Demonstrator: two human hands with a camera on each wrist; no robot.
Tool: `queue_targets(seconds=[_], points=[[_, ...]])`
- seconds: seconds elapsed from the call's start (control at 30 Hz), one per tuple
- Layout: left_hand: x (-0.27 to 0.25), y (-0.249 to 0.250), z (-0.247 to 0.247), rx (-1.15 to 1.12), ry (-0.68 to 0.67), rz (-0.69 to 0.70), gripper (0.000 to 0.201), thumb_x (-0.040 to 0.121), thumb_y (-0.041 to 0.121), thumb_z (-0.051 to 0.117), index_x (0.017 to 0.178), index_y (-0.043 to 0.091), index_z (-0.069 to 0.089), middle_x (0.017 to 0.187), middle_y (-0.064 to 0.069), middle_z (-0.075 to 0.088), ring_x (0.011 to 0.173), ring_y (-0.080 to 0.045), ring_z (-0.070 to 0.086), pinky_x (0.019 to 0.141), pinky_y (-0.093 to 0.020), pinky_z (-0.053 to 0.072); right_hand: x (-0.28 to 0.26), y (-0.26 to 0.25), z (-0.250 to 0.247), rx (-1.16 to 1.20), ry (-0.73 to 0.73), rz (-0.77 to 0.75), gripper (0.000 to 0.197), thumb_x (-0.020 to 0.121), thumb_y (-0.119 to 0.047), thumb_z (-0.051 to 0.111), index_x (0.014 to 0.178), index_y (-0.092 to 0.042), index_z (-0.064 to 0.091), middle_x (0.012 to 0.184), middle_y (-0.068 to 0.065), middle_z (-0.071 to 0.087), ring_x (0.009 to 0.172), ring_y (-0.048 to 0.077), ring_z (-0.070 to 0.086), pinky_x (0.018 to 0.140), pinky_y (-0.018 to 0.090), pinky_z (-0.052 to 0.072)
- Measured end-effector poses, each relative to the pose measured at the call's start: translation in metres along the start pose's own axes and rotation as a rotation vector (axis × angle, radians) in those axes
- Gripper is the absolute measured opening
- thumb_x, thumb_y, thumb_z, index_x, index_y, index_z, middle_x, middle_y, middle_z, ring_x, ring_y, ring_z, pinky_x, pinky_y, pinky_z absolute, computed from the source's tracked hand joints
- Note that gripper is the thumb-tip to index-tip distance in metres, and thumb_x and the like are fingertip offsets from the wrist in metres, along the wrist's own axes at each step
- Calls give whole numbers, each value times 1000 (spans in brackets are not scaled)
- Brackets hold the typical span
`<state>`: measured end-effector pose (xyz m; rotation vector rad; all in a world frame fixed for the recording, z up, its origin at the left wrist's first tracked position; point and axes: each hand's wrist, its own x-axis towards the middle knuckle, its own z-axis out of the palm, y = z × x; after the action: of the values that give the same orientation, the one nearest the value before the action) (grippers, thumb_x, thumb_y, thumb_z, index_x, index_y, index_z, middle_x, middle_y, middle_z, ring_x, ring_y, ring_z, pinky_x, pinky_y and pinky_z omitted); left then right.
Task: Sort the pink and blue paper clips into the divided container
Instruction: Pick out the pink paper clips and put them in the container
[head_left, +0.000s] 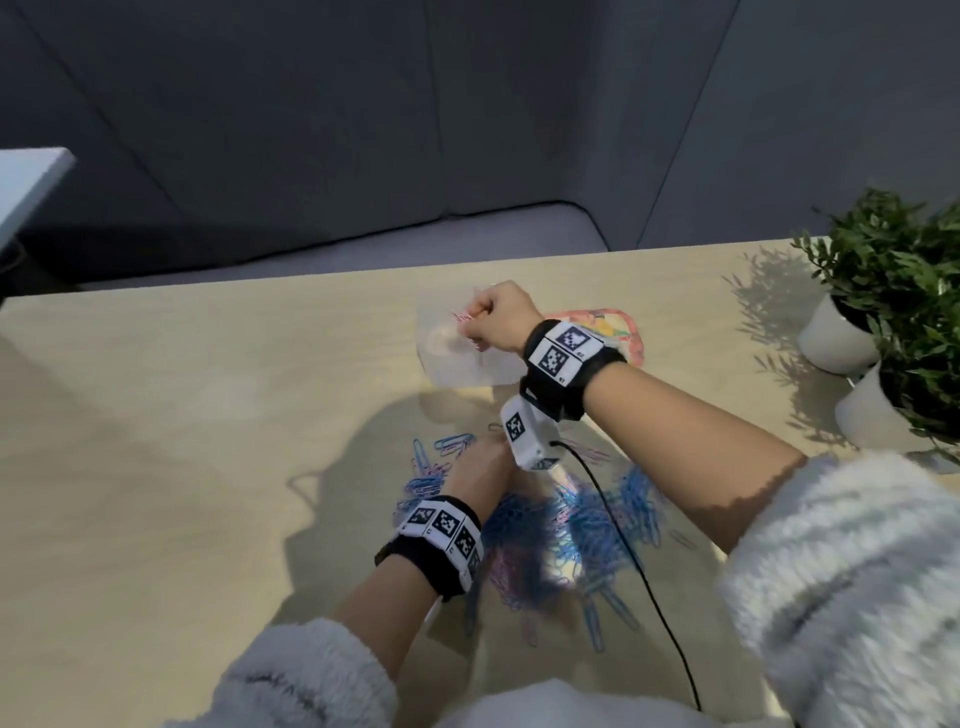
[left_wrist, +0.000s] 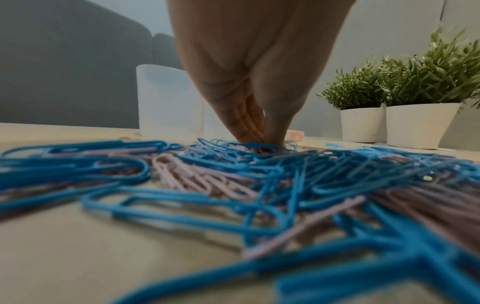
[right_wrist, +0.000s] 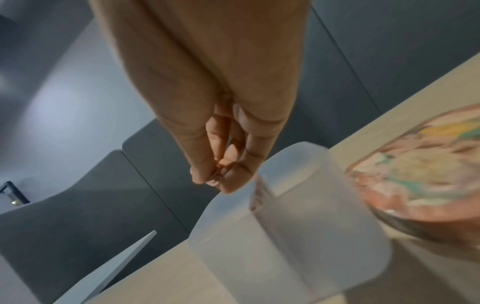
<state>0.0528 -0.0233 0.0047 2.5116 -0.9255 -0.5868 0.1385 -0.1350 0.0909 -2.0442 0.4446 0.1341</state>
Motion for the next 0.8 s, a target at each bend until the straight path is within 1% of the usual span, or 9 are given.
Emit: queue_targets(seconds=[0.1, 0.17, 0.23, 0.33, 0.4, 0.5, 0.57, 0.67, 0.8], points=[[-3, -3, -2, -12, 25, -32, 24, 93, 4, 41, 111, -4, 56, 112, -23, 61, 102, -34, 58, 83, -36, 44, 13, -8, 12, -17, -16, 27, 11, 81, 2, 60, 74, 4, 68, 61, 10, 58, 58, 25, 55, 67, 39, 52], [-4, -5, -4, -46, -4, -7, 24, 90, 3, 46, 110, -2, 59, 111, -23, 62, 101, -34, 59, 82, -37, 43, 15, -8, 10, -32, -9, 23, 17, 85, 3, 53, 92, 9, 67, 77, 13, 60, 70, 25, 58, 76, 40, 54], [-2, -10, -1, -50, 8, 49, 23, 86, 5, 52, 107, 3, 63, 109, -21, 64, 101, -33, 60, 84, -36, 43, 6, -3, -2, 7, 45, -23, 20, 87, 6, 49, 96, 8, 67, 83, 12, 62, 69, 25, 60, 76, 38, 56], [-2, -16, 1, -56, 22, 77, 22, 83, 7, 56, 103, 6, 65, 107, -17, 65, 101, -30, 59, 86, -33, 42, -30, 26, -19, 8, 36, -92, 19, 87, 7, 48, 92, 3, 67, 68, 4, 61, 52, 5, 57, 53, 14, 50], [-1, -17, 1, -78, 24, 90, 21, 82, 7, 58, 101, 5, 66, 103, -17, 65, 97, -30, 59, 85, -33, 42, -58, 60, -18, -131, -69, -86, 17, 87, 4, 52, 86, -1, 68, 72, 5, 66, 52, -4, 58, 51, 5, 42], [0, -17, 0, -98, 26, 104, 16, 81, 9, 60, 95, 5, 65, 96, -16, 67, 91, -31, 61, 81, -36, 45, -79, 108, -3, -470, -166, -39, 14, 82, -9, 59, 91, -11, 71, 98, 9, 70, 87, 20, 65, 76, 23, 48], [0, -17, 0, -97, 21, 107, 16, 80, 11, 62, 96, 5, 63, 95, -15, 68, 90, -30, 61, 81, -36, 46, -85, 123, 6, -588, -189, -42, 14, 79, -13, 60, 90, -15, 69, 103, 9, 65, 99, 27, 60, 83, 32, 46], [-1, -19, 0, -101, 24, 99, 17, 80, 10, 62, 96, 4, 62, 95, -15, 68, 90, -28, 62, 81, -37, 46, -92, 134, 4, -581, -153, -45, 7, 78, -12, 59, 81, -14, 65, 97, 10, 63, 95, 29, 58, 78, 35, 46], [-2, -18, 1, -105, 34, 79, 16, 83, 9, 59, 98, 3, 63, 96, -14, 68, 91, -29, 62, 81, -35, 47, -103, 161, -32, -413, 77, 90, 11, 75, -11, 63, 68, -19, 63, 77, 9, 67, 78, 28, 62, 72, 35, 48]])
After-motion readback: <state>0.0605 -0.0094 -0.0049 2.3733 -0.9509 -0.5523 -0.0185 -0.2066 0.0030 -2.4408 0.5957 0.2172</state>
